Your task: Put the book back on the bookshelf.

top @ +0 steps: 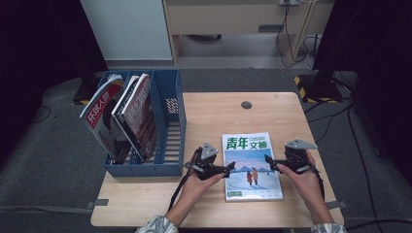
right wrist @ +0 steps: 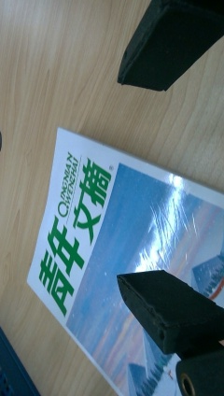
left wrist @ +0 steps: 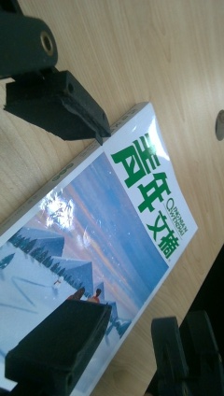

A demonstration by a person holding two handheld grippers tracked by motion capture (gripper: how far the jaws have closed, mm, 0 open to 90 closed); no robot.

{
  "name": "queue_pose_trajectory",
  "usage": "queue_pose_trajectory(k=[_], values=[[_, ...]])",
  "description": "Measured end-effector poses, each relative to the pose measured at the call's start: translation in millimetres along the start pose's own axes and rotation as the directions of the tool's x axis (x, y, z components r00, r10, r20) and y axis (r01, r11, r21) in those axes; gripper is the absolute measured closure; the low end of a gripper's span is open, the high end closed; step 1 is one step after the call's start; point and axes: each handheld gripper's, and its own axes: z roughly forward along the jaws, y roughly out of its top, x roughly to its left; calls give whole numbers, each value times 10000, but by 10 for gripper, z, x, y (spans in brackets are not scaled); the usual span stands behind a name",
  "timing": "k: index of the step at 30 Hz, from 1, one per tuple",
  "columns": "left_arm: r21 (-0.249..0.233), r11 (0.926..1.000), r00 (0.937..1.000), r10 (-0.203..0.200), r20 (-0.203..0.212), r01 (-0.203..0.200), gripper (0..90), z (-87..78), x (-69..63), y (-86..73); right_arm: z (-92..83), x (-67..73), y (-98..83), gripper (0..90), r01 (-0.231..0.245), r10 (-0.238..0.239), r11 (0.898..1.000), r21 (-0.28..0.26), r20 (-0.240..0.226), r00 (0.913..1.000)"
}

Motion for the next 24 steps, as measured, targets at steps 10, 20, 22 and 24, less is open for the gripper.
queue_pose_trajectory(k=[10,20,22,24], values=[[514,9984,9993,-226,-306,241,129,87,89,-86,85,42,-47,93,14,-1,9994,338,-376,9993],[682,9972,9984,-275,-497,308,142,86,128,-176,195,7,-112,107,-422,460,9955,844,-436,9980],[798,9967,9988,-115,-467,152,143,108,101,-189,213,-3,-131,106,-453,506,9945,940,-544,9972],[845,9963,9989,-83,-466,122,143,125,82,-200,229,0,-150,103,-557,622,9926,1074,-580,9964]])
